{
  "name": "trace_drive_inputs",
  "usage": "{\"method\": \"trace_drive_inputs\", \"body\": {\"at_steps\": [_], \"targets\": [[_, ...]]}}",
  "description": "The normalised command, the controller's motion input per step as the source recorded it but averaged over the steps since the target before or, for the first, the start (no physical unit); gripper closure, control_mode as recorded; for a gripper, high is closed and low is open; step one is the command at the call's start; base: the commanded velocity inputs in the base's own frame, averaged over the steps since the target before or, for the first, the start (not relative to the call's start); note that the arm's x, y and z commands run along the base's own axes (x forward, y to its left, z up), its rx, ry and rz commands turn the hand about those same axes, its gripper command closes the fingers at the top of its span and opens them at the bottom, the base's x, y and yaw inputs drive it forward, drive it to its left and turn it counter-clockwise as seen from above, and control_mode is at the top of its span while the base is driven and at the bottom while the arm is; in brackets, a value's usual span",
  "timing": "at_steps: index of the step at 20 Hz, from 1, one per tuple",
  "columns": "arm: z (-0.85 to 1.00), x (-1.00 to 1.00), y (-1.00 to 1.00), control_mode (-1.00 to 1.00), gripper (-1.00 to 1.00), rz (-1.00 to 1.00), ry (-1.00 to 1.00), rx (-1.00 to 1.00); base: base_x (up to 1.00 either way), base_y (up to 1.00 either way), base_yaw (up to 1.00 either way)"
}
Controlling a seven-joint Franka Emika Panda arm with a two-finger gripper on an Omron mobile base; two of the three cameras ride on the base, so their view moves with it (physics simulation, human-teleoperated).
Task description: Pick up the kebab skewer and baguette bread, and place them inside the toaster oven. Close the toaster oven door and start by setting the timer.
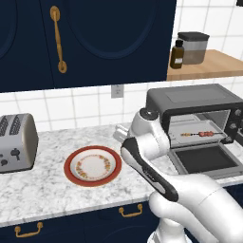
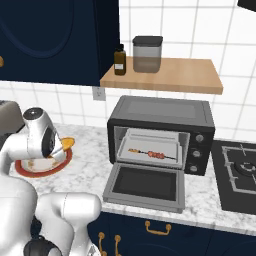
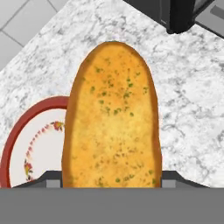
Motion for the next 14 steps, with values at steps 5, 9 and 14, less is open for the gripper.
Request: {"method": "trace_drive_inputs", "body": {"at_steps": [5,9,14], "targets": [[0.55,-0.62,-0.98,-1.00,1.00,-0.24,0.00,0.10,0.00,0.00,0.00],[0.57,-0.53,-0.91,-1.00,1.00,-0.24,-0.01,0.07,0.00,0.00,0.00],[0.45,-0.11,-0.85,-1.00,1.00,-0.26,-0.03,0.02,0.00,0.00,0.00]]}}
